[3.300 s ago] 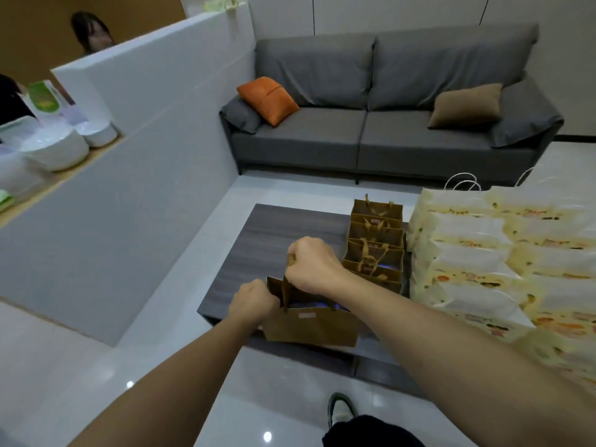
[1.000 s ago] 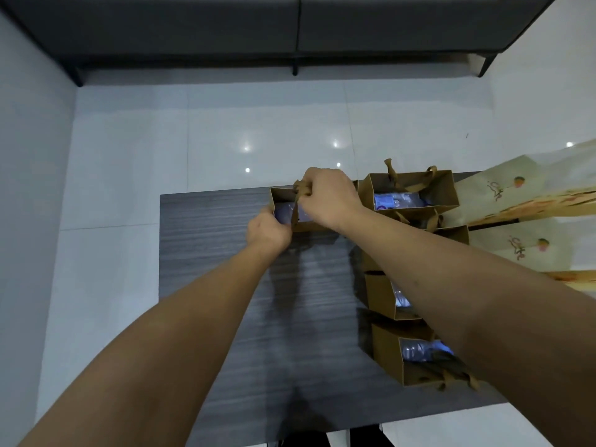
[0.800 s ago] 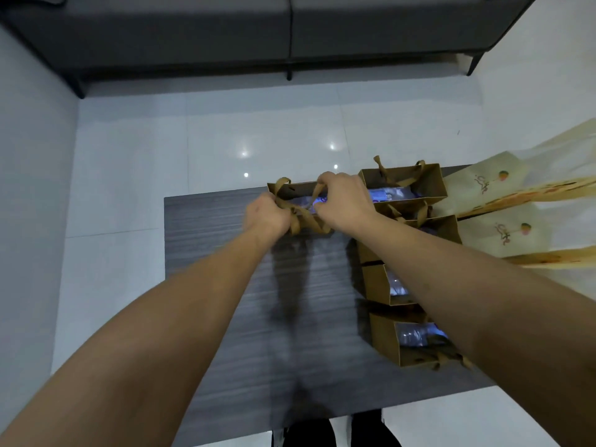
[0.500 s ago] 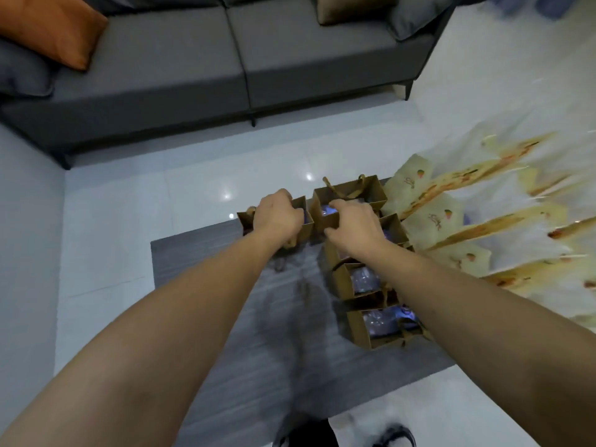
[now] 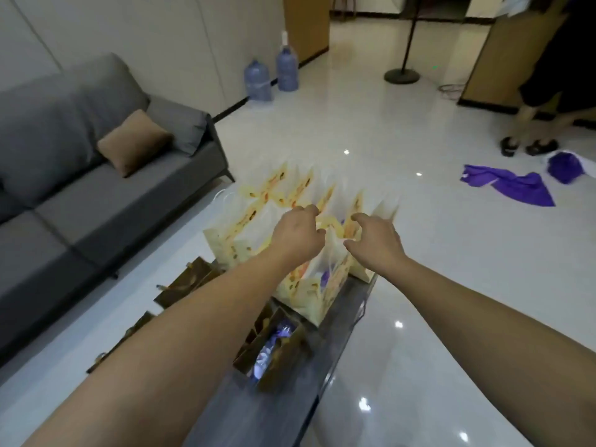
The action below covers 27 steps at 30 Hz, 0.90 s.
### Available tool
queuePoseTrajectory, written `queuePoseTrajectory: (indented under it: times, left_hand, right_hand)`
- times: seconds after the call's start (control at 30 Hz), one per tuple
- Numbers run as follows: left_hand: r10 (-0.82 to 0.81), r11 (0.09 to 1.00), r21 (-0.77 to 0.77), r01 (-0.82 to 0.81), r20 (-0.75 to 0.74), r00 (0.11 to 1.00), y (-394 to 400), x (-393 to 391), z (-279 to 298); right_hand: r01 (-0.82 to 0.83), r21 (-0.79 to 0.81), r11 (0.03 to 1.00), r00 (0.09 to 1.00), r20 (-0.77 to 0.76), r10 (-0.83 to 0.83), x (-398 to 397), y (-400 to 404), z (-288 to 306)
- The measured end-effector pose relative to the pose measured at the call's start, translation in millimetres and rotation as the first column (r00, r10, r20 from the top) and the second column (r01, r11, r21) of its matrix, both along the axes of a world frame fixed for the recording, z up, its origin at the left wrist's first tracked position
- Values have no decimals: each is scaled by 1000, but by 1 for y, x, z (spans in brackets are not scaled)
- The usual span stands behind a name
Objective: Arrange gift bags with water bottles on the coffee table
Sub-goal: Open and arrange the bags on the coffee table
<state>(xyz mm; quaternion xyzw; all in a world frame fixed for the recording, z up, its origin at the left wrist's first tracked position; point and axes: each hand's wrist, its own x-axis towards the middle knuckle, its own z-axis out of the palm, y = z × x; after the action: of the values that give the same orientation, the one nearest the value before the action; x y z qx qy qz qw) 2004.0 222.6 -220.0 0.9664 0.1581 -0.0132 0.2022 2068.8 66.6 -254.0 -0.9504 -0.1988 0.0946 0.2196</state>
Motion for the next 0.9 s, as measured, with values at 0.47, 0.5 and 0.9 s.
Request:
queuePoseTrajectory:
  times: [0.47,0.5,0.9]
  left_hand:
    - [-754,645,88,759,-84,651,-448,145,4]
    - [-793,595,96,798,-95,602,-475,149,1]
    - [-985,75,45,996,-151,81,-726,199,-51]
  right_hand:
    - [713,105,693,700,-53,-712,19,-456,3]
    - [750,102,653,660,-64,-748,13,-479,0]
    - [983,-11,182,180,-86,-980,-24,-663,-37]
